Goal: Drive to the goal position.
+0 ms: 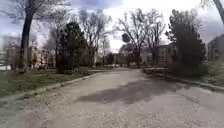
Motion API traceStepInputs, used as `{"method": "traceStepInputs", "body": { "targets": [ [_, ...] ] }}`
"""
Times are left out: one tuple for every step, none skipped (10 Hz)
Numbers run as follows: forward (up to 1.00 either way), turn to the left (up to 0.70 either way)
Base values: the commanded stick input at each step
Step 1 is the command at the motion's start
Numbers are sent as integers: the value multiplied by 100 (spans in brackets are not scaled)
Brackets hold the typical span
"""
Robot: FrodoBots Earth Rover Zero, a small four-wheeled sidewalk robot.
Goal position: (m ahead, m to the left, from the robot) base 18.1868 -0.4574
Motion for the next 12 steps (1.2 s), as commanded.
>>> {"method": "traceStepInputs", "body": {
  "targets": [
    [70, 0],
    [70, 0],
    [70, -13],
    [70, -27],
    [70, -27],
    [70, -27],
    [70, -27],
    [70, -27],
    [70, -2],
    [70, 0],
    [70, 0],
    [70, 0]
  ]
}}
